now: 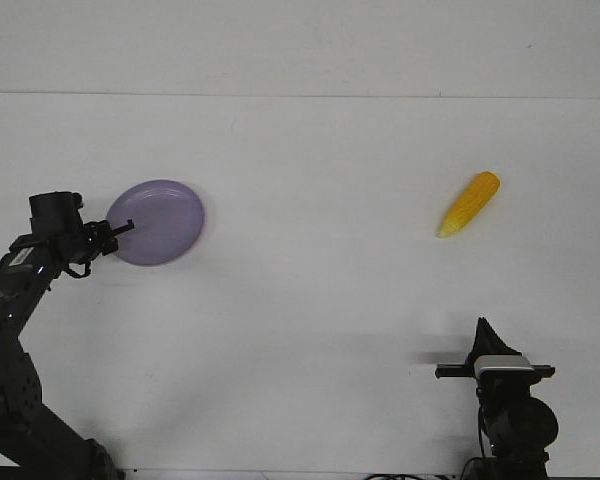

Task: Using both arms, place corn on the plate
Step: 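Push the lavender plate with the left gripper toward the table center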

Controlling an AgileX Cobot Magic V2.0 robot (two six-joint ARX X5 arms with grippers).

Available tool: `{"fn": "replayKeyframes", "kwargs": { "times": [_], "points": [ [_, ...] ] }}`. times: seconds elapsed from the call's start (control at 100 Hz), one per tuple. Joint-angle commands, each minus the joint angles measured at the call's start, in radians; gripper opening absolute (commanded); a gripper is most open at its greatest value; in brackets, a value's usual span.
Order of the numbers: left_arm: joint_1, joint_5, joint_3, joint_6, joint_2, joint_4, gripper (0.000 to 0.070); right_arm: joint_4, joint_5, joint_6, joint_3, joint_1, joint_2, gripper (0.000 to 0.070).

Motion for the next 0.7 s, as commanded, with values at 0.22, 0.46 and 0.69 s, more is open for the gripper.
{"fn": "replayKeyframes", "kwargs": {
  "times": [0.22, 0.46, 0.69],
  "points": [
    [-0.001, 0.177, 0.023, 0.004, -0.27, -0.085, 0.0005, 0.01, 0.0, 0.011, -0.003, -0.002, 0.0, 0.0013],
    [-0.093, 0.204, 0.008, 0.001, -0.551, -0.233, 0.0004, 0.01, 0.0, 0.011, -0.003, -0.002, 0.0, 0.0013],
    [-0.337, 0.206, -0.182, -0.052, -0.697, -0.223, 0.0005, 0.01, 0.0, 0.011, -0.003, -0.002, 0.0, 0.0013]
  ]
}}
